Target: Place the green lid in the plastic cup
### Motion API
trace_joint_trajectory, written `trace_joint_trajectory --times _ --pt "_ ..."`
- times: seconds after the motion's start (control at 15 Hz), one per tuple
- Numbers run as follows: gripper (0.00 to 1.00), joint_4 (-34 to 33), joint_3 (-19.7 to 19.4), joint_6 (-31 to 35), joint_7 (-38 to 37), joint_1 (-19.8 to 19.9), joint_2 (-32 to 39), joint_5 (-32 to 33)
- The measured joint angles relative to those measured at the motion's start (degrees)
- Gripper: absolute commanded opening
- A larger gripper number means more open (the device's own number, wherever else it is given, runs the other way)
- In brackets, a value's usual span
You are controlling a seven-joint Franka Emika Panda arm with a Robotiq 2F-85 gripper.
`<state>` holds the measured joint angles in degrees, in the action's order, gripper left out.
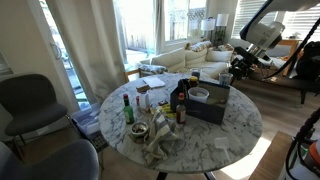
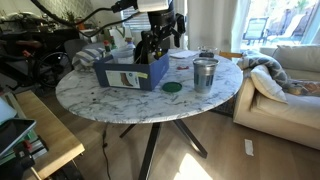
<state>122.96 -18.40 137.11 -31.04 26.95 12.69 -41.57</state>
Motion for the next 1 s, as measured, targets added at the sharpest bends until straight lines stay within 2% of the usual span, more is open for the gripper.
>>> trace_joint_trajectory --times 0.27,0.47,0.6,0.73,0.87,1.0 --pt "1.0 -1.2 -0.4 0.9 0.1 -0.5 1.5 0.0" --pt "1.0 -1.4 -0.7 -7.1 1.7 -0.6 1.5 2.1" --pt "1.0 -1.4 -1.2 -13.1 2.4 -0.6 1.7 5.4" --pt "1.0 -1.5 -2.2 -16.4 2.4 -0.6 2.4 11.2" --pt "1.0 -1.7 -3.7 -16.4 2.4 -0.7 3.9 17.6" --pt "1.0 -2.3 -4.9 -12.1 3.2 -0.6 6.0 21.1"
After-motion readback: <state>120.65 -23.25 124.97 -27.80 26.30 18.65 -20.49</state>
